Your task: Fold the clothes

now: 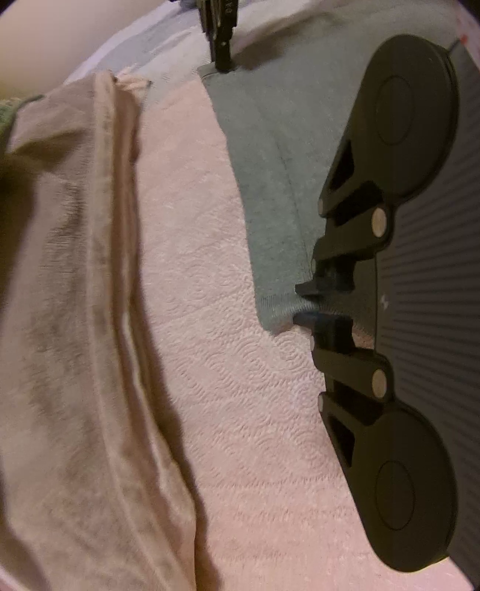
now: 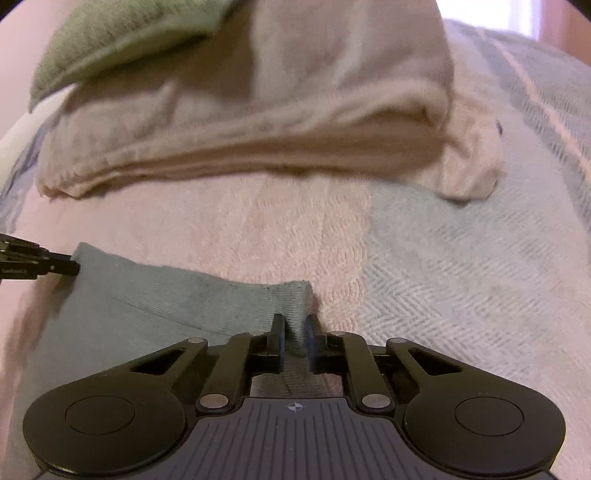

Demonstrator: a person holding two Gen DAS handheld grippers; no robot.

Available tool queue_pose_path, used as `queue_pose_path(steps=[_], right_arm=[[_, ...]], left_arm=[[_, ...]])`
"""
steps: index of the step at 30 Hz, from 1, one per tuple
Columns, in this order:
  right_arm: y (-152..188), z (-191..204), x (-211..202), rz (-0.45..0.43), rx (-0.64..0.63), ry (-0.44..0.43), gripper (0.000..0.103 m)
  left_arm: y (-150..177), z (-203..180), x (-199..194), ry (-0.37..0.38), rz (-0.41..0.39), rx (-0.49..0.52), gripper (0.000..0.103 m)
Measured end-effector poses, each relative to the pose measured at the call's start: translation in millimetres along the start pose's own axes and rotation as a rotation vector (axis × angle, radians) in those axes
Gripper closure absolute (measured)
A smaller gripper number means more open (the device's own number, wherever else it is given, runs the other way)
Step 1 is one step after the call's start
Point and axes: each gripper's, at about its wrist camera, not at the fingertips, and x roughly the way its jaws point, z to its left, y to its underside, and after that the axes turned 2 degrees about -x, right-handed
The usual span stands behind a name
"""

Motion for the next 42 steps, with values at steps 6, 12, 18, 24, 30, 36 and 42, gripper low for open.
queue_pose_path(steps=[6, 12, 18, 24, 30, 36, 42], right_arm=[[5, 23, -62, -0.082, -0.070, -0.031, 0.096], [53, 71, -140, -0.138, -0.140, -0.062, 0.097], [148, 129, -231, -0.174, -0.233, -0.085, 0.097], [270, 171, -279, -0.088, -0.297, -0.065, 0.097], [352, 201, -257, 0.129, -0.184, 0.075, 0.083], [371, 256, -251, 0.131, -0.284, 0.188, 0.060], [384, 283, -228, 0.140, -0.567, 0.194, 0.059]], left_arm=[[10, -22, -54, -0.004, -0.126, 0.074, 0.098], [66, -59, -137, -0.024, -0.217, 0.139, 0.098], [174, -109, -226, -0.047, -0.254, 0.140, 0.098], [310, -142, -273, -0.026, -0.129, 0.105, 0.098], [410, -142, -246, -0.045, 0.119, 0.009, 0.096], [436, -151, -250, -0.101, 0.075, 0.142, 0.087], [434, -187, -236, -0.084, -0.031, 0.537, 0.078]])
